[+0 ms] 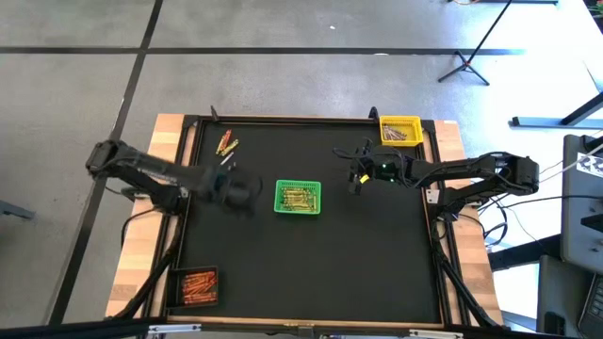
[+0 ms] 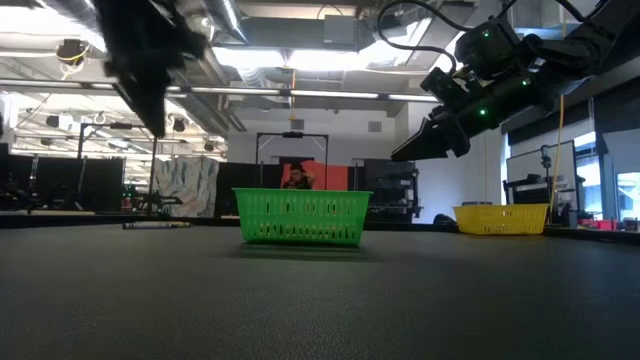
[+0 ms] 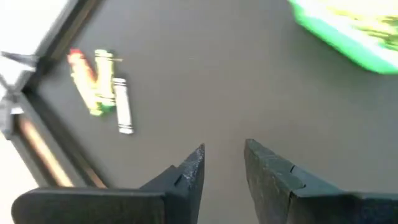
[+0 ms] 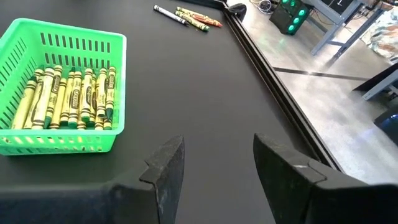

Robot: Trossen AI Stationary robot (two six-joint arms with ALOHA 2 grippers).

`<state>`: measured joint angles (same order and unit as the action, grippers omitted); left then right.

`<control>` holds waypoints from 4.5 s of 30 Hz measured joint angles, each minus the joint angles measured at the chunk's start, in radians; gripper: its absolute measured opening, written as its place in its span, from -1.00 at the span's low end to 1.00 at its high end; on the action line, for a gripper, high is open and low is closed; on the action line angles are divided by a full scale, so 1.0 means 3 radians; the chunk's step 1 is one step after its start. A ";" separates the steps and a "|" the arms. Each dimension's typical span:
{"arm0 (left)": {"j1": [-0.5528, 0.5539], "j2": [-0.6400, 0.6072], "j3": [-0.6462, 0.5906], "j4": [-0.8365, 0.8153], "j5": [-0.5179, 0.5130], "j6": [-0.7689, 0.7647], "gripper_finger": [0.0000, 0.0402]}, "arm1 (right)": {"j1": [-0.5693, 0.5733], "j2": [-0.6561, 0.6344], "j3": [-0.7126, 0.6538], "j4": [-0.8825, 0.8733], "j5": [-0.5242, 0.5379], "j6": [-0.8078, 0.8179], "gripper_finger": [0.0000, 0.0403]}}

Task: Sort crayons
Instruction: Put the black crayon into the yellow bin

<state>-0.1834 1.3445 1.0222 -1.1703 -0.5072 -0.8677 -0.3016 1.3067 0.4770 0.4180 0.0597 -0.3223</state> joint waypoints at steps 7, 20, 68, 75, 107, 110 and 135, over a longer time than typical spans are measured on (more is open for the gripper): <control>0.1334 0.0000 -0.0266 0.0269 0.0229 0.0957 -0.52 | 0.0000 0.0000 0.0000 -0.0001 0.0000 -0.0173 -0.05; 0.2950 0.0006 -0.1090 0.1619 0.0969 0.1907 -0.52 | 0.0000 0.0000 0.0000 -0.0013 -0.0001 -0.0175 -0.05; 0.2476 -0.0386 -0.1333 0.3862 0.2224 0.3149 -0.96 | -0.0001 0.0025 -0.0001 0.0845 -0.0233 0.0452 0.31; 0.1999 -0.0117 -0.1326 0.5173 0.2350 0.3442 -0.96 | -0.0003 0.0427 0.0003 0.1768 -0.0485 0.0451 0.22; 0.1631 0.0402 -0.1326 0.6455 0.2271 0.3610 -0.91 | -0.0008 0.1352 0.0922 0.2263 -0.1564 0.0442 -0.87; 0.1633 0.0396 -0.1325 0.6326 0.2263 0.3547 -0.76 | -0.0052 0.1241 0.0922 0.2033 -0.1499 0.0339 -0.95; 0.1648 0.0118 -0.1325 0.4500 0.1645 0.3602 -0.45 | -0.1639 0.0260 0.0918 -0.1591 0.1359 0.0362 -0.94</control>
<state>0.3111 1.3800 0.6247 0.1799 -0.0137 0.2129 -0.7932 1.3846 0.7525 -0.0594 0.4674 -0.2136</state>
